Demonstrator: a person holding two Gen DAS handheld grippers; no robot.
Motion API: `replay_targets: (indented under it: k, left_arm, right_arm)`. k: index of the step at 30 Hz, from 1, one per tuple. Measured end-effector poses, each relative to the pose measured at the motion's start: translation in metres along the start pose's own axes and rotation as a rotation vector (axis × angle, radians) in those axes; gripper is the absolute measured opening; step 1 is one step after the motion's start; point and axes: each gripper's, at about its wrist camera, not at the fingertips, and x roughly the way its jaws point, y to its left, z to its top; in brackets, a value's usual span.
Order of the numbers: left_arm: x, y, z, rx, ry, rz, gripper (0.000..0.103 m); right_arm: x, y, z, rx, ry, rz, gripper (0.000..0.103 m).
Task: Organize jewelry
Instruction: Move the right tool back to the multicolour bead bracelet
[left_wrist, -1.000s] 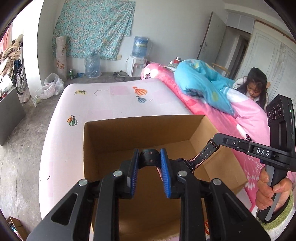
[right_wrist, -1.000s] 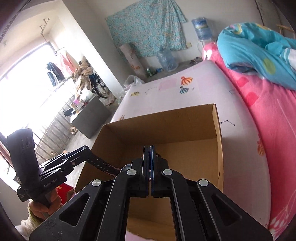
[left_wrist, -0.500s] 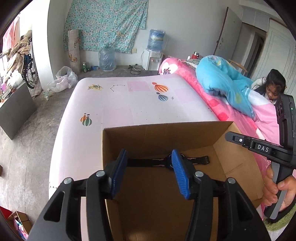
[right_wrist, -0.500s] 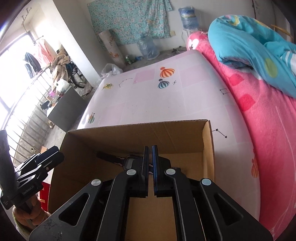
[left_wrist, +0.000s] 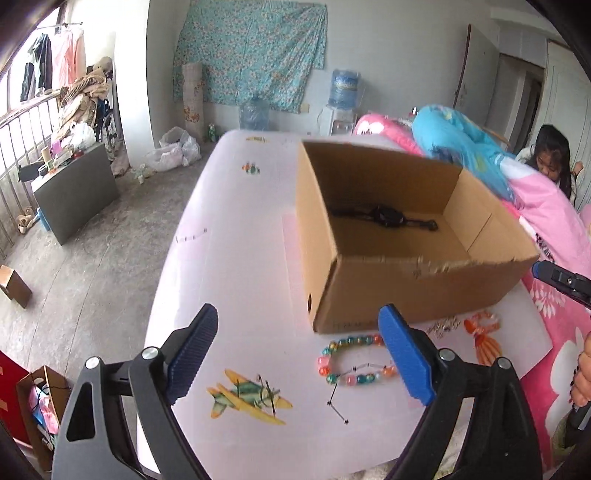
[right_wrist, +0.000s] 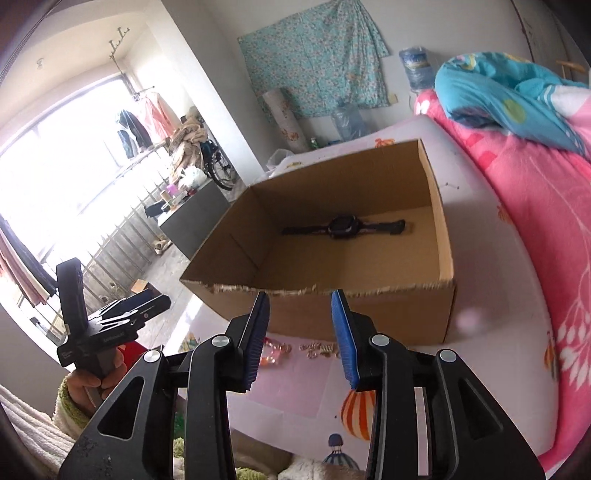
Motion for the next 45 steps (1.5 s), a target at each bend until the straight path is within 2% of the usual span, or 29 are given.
replay_targets:
  k: [2,6,8,9,13,14,16,18,24,27,32,40,43,45]
  left_arm:
    - [0.025,-0.015,-0.016,0.045,0.066,0.035,0.087]
    - [0.059,-0.041,-0.032,0.148,0.090,0.103,0.087]
    - [0.067,-0.047,-0.040,0.169,0.116,0.116,0.087]
    - [0.065,-0.047,-0.043,0.167,0.105,0.107,0.087]
    - [0.057,-0.043,-0.054,0.161,0.145,0.038,0.087]
    - [0.056,-0.042,-0.058,0.159,0.145,0.020,0.090]
    - [0.056,-0.038,-0.062,0.148,0.142,0.015,0.097]
    - [0.058,-0.033,-0.064,0.130,0.139,-0.006,0.098]
    - [0.059,-0.030,-0.062,0.142,0.141,-0.007,0.098]
    - [0.059,-0.032,-0.058,0.137,0.152,-0.017,0.098]
    - [0.056,-0.032,-0.061,0.140,0.124,-0.009,0.098]
    - [0.049,-0.036,-0.066,0.169,0.083,-0.012,0.098]
    - [0.043,-0.030,-0.060,0.143,0.027,-0.038,0.093]
    - [0.040,-0.026,-0.055,0.122,-0.002,-0.060,0.085]
  right_arm:
    - [0.023,-0.001,-0.013,0.047,0.064,0.004,0.036]
    - [0.051,0.006,-0.022,0.044,0.132,-0.009,0.036]
    - [0.057,0.009,-0.022,0.040,0.153,-0.005,0.036]
    - [0.060,0.010,-0.022,0.037,0.158,-0.005,0.036]
    - [0.071,0.019,-0.025,0.023,0.184,0.012,0.036]
    - [0.077,0.022,-0.025,0.018,0.196,0.019,0.036]
    - [0.086,0.029,-0.025,0.001,0.216,0.029,0.036]
    - [0.094,0.038,-0.023,-0.011,0.233,0.044,0.036]
    - [0.111,0.058,-0.023,-0.030,0.291,0.086,0.034]
    - [0.122,0.062,-0.023,-0.035,0.325,0.073,0.033]
    - [0.118,0.059,-0.021,-0.038,0.329,0.073,0.029]
    - [0.122,0.061,-0.015,-0.079,0.315,0.022,0.013]
    - [0.124,0.067,-0.013,-0.099,0.306,0.004,0.012]
    - [0.123,0.068,-0.016,-0.113,0.299,-0.007,0.011]
